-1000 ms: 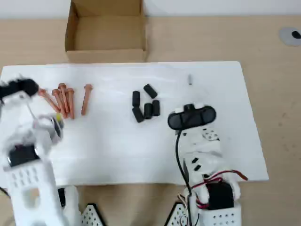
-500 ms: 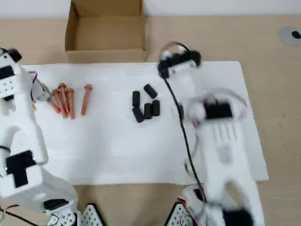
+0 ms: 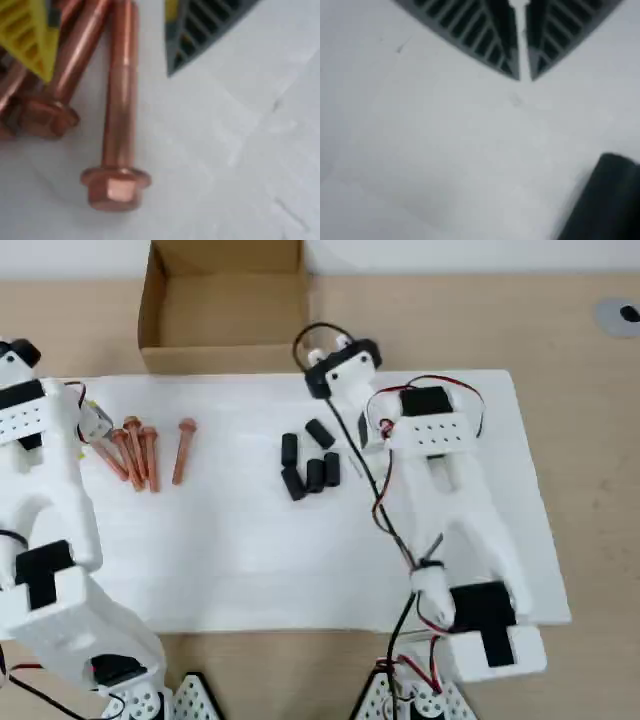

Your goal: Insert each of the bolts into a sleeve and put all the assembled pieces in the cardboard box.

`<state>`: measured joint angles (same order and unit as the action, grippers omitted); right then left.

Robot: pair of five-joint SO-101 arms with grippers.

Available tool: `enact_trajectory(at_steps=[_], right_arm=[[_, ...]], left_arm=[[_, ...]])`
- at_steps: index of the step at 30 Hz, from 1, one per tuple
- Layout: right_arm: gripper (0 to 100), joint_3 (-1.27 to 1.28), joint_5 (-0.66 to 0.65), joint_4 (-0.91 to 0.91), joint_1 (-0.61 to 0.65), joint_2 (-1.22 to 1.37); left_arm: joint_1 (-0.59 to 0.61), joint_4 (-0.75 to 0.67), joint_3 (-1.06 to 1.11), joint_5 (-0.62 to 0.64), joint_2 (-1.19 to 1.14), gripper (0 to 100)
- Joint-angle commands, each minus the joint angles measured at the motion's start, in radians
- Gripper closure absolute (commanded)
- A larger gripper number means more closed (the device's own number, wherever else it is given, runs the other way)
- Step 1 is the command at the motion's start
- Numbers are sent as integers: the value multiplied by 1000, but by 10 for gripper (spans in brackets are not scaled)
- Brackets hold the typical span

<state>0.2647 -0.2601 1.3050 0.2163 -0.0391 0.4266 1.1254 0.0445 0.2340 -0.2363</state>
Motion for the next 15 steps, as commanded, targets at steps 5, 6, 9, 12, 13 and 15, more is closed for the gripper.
enact_trajectory(at_steps=[5, 6, 9, 12, 13, 15], right_arm=[[987, -53, -101, -11, 16, 42], [987, -53, -103, -12, 16, 48], [987, -53, -103, -14, 16, 67], [987, -58, -103, -15, 16, 87], [987, -58, -103, -15, 16, 91], [987, -58, -104, -15, 16, 102]], left_arm=[[17, -98, -5, 40, -94, 835], [17, -107, -2, 37, -110, 835], [15, -141, -8, 12, -145, 835], [15, -181, -2, 12, -176, 836], [15, -178, -8, 12, -185, 836], [15, -178, -9, 12, -189, 836]])
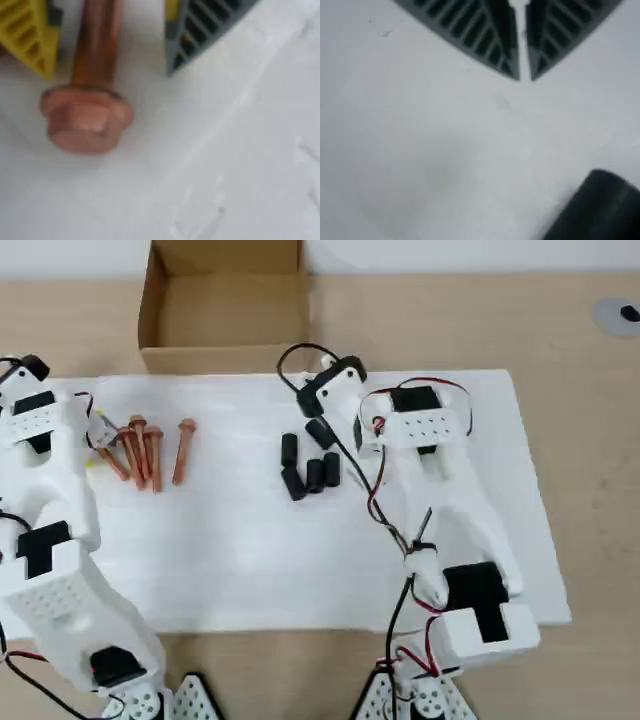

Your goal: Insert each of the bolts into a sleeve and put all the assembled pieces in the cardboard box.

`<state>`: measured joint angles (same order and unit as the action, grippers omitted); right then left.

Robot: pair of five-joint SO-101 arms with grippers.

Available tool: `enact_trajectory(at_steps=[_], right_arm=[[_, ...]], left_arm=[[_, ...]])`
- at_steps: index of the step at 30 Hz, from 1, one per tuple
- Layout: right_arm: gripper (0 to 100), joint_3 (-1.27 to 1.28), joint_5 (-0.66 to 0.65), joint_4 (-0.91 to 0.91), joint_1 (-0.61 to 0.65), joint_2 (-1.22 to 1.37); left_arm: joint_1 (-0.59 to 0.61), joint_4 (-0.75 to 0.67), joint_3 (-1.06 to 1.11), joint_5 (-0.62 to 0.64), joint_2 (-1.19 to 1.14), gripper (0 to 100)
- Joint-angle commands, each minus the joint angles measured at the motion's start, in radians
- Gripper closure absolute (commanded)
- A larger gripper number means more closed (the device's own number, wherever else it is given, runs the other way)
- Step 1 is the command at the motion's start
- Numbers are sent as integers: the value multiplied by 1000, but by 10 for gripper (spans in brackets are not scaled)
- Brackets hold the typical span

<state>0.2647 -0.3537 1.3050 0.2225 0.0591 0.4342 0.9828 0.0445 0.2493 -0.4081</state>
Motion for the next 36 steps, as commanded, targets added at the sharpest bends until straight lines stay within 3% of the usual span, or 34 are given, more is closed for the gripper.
enact_trajectory(at_steps=[1, 4, 8, 16, 28, 36], right_arm=[[987, -58, -11, -15, 10, 7], [987, -58, -11, -14, 10, 13], [987, -58, -11, -9, 10, 12], [987, -59, -11, -12, 28, 12], [987, -91, -9, -9, 111, 13], [987, -88, -9, 6, 113, 13]], left_arm=[[8, -34, -9, -3, -18, 836], [6, -5, -11, -18, -18, 871], [6, 34, -23, -29, -25, 1000], [-6, 57, -29, -29, -16, 992], [-61, 554, -542, -29, -16, 991], [-54, 704, -680, -83, -16, 990]])
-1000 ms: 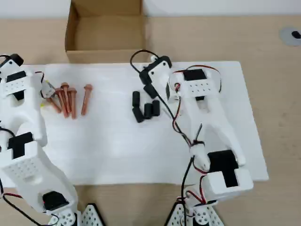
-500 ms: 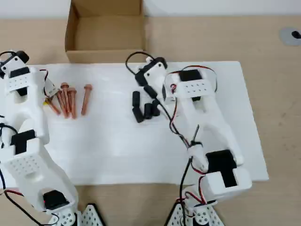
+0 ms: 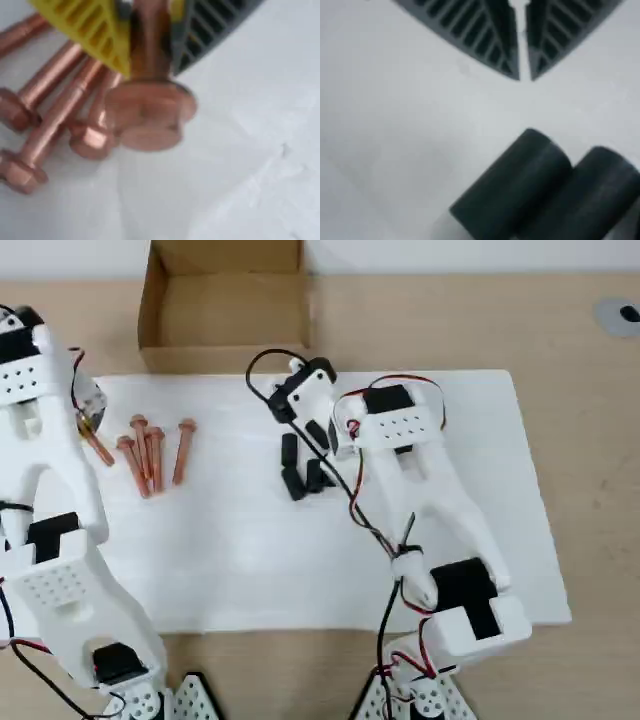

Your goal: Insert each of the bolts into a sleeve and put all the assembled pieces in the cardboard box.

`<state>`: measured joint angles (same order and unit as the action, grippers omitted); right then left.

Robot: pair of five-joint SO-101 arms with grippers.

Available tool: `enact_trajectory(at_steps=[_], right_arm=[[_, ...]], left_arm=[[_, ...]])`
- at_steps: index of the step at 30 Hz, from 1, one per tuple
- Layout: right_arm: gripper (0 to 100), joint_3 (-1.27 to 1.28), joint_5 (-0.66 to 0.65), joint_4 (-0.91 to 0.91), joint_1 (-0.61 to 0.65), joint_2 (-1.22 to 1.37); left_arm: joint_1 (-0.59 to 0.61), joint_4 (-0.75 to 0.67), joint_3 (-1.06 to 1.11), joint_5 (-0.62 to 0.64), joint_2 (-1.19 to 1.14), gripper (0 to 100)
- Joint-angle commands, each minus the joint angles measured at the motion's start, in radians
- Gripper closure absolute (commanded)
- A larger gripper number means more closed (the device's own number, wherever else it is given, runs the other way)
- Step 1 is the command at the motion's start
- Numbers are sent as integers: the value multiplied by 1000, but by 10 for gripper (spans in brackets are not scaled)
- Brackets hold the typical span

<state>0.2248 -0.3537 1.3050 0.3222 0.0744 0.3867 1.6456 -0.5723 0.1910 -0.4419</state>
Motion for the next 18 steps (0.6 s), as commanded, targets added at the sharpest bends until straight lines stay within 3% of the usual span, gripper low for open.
enact_trajectory(at_steps=[1, 10, 18], right_arm=[[987, -50, -11, 15, 13, -2], [987, -136, 61, 14, 159, -2], [987, -418, 75, 34, 163, 188]], left_arm=[[-6, 63, -63, -37, 18, 990], [-17, 100, 69, -213, 168, 989], [-25, -71, 402, -242, 585, 989]])
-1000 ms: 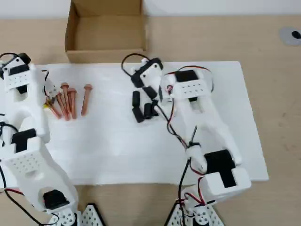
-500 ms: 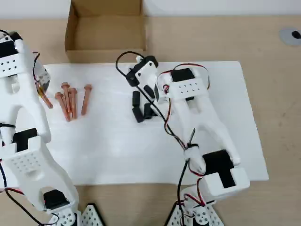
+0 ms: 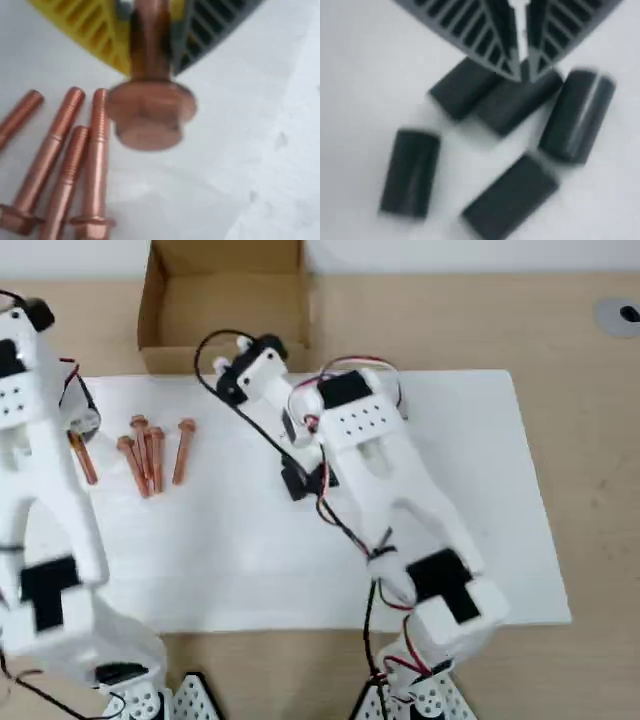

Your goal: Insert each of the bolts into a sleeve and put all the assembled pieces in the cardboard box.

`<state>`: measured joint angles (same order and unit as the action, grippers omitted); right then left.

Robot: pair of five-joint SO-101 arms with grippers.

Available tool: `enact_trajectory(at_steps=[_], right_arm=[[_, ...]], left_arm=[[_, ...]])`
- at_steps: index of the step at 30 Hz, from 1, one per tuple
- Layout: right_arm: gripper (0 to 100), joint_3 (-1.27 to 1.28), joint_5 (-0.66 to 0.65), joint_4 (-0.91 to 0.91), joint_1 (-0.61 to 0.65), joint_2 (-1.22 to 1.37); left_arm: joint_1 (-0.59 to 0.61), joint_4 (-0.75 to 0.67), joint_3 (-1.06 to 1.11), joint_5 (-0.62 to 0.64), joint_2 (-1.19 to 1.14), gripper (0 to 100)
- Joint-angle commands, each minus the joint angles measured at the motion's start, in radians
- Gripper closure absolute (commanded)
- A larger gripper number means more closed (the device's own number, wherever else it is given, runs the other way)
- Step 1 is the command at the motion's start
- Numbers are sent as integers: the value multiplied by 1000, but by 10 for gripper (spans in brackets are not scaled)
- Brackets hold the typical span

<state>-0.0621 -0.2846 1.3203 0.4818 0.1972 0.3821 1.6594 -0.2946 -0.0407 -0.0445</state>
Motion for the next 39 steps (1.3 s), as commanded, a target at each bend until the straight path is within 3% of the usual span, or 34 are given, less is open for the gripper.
enact_trajectory(at_steps=[1, 9, 17, 31, 39], right_arm=[[987, -171, -3, 29, 4, 111], [987, -627, -20, 190, -30, 463], [986, -1061, 29, 470, -5, 713], [986, -955, 388, 468, 22, 601], [986, -949, 400, 468, 35, 536]], left_arm=[[-23, -127, 199, -14, 239, 989], [-18, -417, 718, -14, 616, 990], [-21, -470, 879, -15, 812, 991], [-20, -463, 888, -15, 817, 991], [-25, -470, 918, -15, 823, 991]])
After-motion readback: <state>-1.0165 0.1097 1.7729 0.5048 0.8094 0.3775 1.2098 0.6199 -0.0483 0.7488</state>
